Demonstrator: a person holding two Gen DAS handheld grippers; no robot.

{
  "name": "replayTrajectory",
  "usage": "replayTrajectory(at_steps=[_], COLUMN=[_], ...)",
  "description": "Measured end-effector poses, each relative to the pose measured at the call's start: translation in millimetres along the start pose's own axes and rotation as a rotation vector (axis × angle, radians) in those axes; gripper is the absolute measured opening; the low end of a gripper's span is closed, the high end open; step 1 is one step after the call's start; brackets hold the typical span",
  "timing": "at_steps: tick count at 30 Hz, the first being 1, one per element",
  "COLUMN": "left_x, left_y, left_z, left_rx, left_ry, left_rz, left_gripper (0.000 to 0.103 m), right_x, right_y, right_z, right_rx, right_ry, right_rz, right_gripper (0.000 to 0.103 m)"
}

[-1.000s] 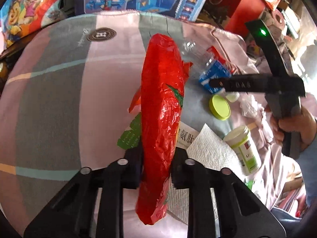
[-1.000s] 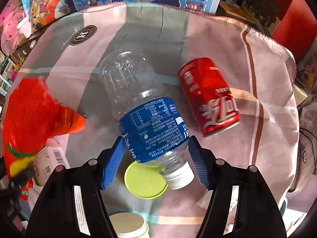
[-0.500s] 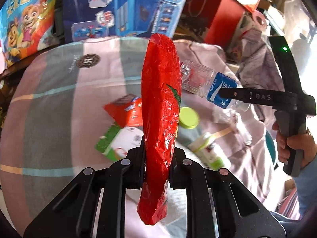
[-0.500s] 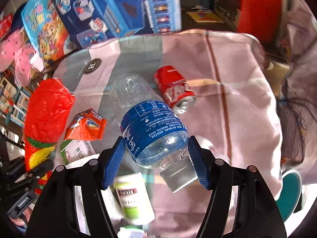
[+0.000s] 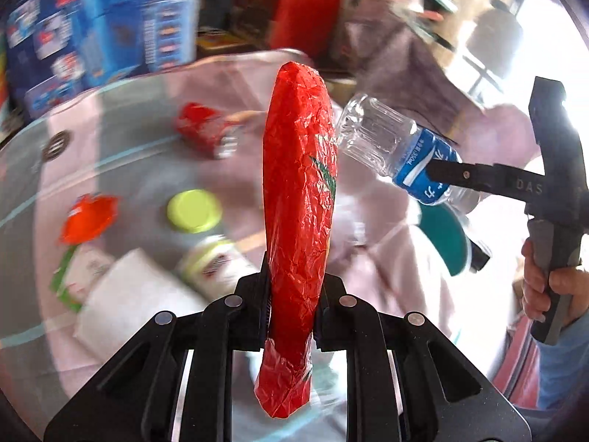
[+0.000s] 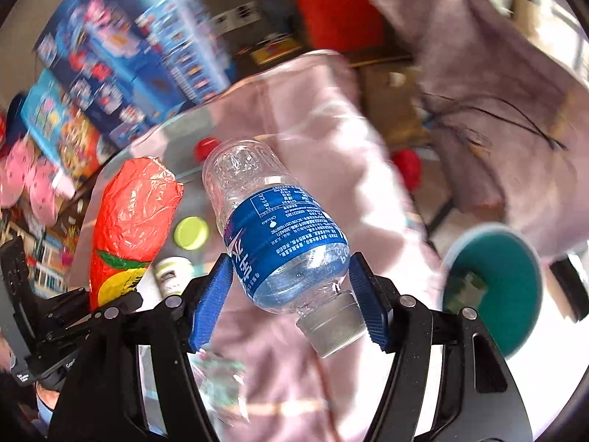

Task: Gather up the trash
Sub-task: 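Carry the red bag and water bottle over the teal bin and release both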

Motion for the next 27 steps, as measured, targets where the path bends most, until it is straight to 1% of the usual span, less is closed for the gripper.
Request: replayTrajectory(at_steps=[1,3,7,11,14,17,18,20,24,27], left_x=[3.8,16.8,44.5,75.5,97.9,118.7,123.2,136.5,154.0,160.4], left_y=[-2.6,-9.7,-16.7,-19.9,-21.9,-21.4,-21.8,-22.2,-26.4,-32.6], left_z=[-10.5,-47.6,-109.7,-165.7,-195.8,-217.8,-218.8,-230.7,-237.2,-230.0], left_rx=[0.017,0.075,0.17,0.25,0.296,0.321,0.325,0.34,0.332,0.311], left_ry=[0.009,0.037,0.084,0.108,0.105,0.1,0.099,0.089,0.077,0.069], left_rz=[0.006,0.027,0.08,0.143,0.187,0.227,0.236,0.258,0.288,0.297], left_gripper=[0.018,0.018,0.018,0.018,0.018,0.018,0.018,0.018,0.018,0.018], right_x=[-7.9,-24.9,-53.5,-67.0,-65.7,-59.2,-56.3,-50.0,-22.8,-2.4], right_y=[4.3,14.5,38.1,62.0,79.7,95.1,100.5,106.5,108.0,102.4], right_z=[-14.6,-47.1,-116.5,-173.3,-210.0,-239.0,-250.4,-263.2,-270.8,-270.2], right_rx=[0.021,0.07,0.179,0.272,0.339,0.394,0.413,0.433,0.435,0.425], right_ry=[0.007,0.033,0.082,0.113,0.123,0.124,0.12,0.111,0.093,0.068], right_rz=[-0.012,-0.038,-0.07,-0.078,-0.066,-0.049,-0.041,-0.024,0.04,0.084], right_gripper=[0.062,0.062,0.063,0.063,0.063,0.063,0.063,0.063,0.063,0.063])
Point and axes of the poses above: each gripper's, at about its wrist camera, not at the fingertips, and x roughly the way its jaws point, z to its left, y to its underside, the point moved 5 cm from there along x, roughly the way its jaws point, and after that the axes turned 8 degrees about z, right-handed, at the moved point
